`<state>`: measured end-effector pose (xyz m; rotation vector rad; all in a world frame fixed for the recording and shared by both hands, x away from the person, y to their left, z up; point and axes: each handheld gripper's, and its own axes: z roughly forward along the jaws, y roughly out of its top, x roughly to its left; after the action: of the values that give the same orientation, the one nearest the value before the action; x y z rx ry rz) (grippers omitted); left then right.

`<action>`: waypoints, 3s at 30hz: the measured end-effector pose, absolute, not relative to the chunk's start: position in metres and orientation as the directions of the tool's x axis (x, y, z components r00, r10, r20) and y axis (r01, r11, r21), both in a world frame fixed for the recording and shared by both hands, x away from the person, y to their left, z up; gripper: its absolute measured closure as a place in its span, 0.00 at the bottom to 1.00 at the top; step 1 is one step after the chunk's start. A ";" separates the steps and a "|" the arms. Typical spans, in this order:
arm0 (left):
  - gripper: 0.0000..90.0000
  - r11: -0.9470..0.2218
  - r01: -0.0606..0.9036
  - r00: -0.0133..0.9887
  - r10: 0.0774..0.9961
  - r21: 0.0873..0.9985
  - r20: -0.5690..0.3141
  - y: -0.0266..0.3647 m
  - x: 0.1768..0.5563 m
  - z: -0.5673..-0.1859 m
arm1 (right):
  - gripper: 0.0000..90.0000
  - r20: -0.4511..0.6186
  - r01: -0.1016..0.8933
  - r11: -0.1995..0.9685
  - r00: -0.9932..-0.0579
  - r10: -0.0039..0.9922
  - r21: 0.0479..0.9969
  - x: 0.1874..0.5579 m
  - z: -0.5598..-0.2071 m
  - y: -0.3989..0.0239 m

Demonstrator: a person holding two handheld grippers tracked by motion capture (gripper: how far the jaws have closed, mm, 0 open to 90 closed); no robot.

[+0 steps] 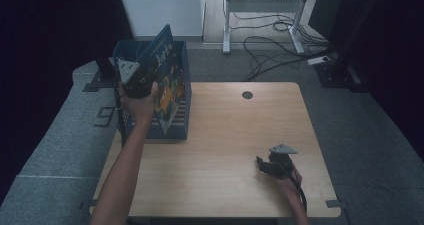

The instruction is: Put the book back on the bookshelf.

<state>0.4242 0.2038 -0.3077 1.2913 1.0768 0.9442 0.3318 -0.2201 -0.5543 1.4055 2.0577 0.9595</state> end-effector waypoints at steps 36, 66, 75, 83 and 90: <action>0.91 0.088 -0.004 0.205 0.975 0.996 -0.086 0.195 0.455 -0.315 | 0.36 0.009 0.606 0.229 -0.363 0.932 0.762 0.331 -0.554 -0.220; 0.91 0.066 0.041 0.194 0.978 0.997 -0.073 0.178 0.476 -0.352 | 0.36 0.008 0.605 0.230 -0.365 0.931 0.762 0.331 -0.554 -0.220; 0.91 0.025 0.069 0.199 0.979 0.997 -0.038 0.170 0.476 -0.375 | 0.36 0.009 0.606 0.229 -0.364 0.931 0.761 0.331 -0.554 -0.220; 0.87 0.004 0.057 0.245 0.969 0.998 -0.018 0.163 0.464 -0.387 | 0.37 0.010 0.606 0.228 -0.363 0.932 0.762 0.330 -0.554 -0.220; 0.79 -0.002 0.065 0.296 0.955 0.998 -0.017 0.168 0.455 -0.396 | 0.37 0.009 0.605 0.228 -0.362 0.932 0.763 0.330 -0.554 -0.220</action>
<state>0.4549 0.1678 -0.3962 1.3774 1.0323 0.9472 0.3296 -0.2198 -0.5543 1.4110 2.0530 0.9580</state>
